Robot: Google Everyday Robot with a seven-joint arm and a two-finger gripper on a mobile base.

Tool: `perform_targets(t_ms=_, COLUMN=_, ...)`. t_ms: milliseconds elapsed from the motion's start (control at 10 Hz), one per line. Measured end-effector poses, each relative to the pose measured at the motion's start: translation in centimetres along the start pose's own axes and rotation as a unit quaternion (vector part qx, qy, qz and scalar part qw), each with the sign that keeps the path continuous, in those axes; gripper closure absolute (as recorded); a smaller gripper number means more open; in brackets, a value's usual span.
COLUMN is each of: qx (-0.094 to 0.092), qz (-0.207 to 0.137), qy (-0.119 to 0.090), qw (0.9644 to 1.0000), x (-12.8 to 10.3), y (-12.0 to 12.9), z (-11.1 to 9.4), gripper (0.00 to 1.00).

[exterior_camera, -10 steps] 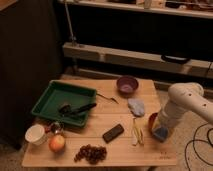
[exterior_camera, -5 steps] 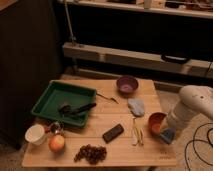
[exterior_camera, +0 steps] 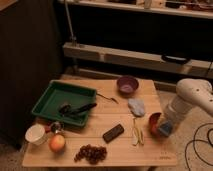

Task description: Wipe red bowl with sponge

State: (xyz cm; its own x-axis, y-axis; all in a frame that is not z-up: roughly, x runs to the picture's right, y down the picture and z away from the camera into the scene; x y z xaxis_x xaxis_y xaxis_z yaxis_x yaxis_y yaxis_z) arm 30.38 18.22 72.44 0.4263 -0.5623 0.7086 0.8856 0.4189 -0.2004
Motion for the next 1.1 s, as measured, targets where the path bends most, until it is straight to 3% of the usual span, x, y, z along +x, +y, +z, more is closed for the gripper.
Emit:
perform_targets(t_ms=600, qx=-0.008, qz=-0.001, qy=0.013, qw=0.9999, x=1.6, y=-0.7, z=-2.2, gripper=1.00)
perform_targets(t_ms=1100, qx=-0.007, qz=-0.029, qy=0.014, qw=0.9995, x=2.7, y=-4.2, z=-1.3, gripper=1.00)
